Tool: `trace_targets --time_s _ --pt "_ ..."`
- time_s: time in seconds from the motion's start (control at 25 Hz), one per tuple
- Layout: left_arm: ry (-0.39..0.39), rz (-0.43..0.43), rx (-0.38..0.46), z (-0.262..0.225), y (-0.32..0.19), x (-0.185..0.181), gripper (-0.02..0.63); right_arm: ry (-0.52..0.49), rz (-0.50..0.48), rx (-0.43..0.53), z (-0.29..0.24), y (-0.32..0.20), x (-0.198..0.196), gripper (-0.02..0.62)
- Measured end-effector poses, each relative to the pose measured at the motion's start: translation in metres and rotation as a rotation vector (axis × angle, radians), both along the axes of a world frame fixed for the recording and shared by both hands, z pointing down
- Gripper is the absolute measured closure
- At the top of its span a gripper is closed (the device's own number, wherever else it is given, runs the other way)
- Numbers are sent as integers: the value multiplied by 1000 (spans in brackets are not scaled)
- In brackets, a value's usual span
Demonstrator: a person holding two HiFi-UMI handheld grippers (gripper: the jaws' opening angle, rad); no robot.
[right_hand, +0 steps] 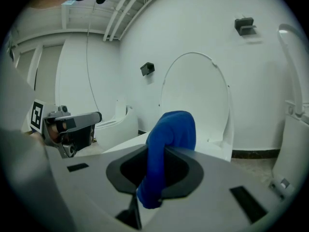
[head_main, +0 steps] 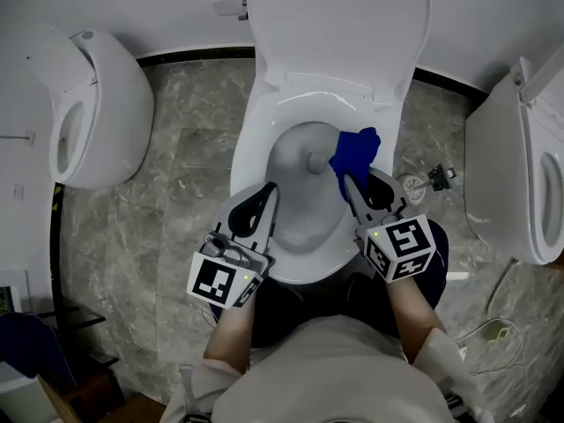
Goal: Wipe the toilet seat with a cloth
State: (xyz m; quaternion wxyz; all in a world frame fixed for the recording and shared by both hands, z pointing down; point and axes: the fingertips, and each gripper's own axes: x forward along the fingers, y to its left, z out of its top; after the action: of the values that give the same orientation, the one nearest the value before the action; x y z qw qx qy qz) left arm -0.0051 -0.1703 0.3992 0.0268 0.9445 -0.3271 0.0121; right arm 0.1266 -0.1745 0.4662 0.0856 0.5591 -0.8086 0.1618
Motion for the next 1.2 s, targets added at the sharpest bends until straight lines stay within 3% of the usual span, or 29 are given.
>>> trace_targets --time_s 0.52,1.2 --pt "21 -1 27 -7 14 -8 598 14 17 -52 14 -11 -2 543" --pt "10 15 35 -16 32 -19 598 3 70 -174 27 -68 13 544"
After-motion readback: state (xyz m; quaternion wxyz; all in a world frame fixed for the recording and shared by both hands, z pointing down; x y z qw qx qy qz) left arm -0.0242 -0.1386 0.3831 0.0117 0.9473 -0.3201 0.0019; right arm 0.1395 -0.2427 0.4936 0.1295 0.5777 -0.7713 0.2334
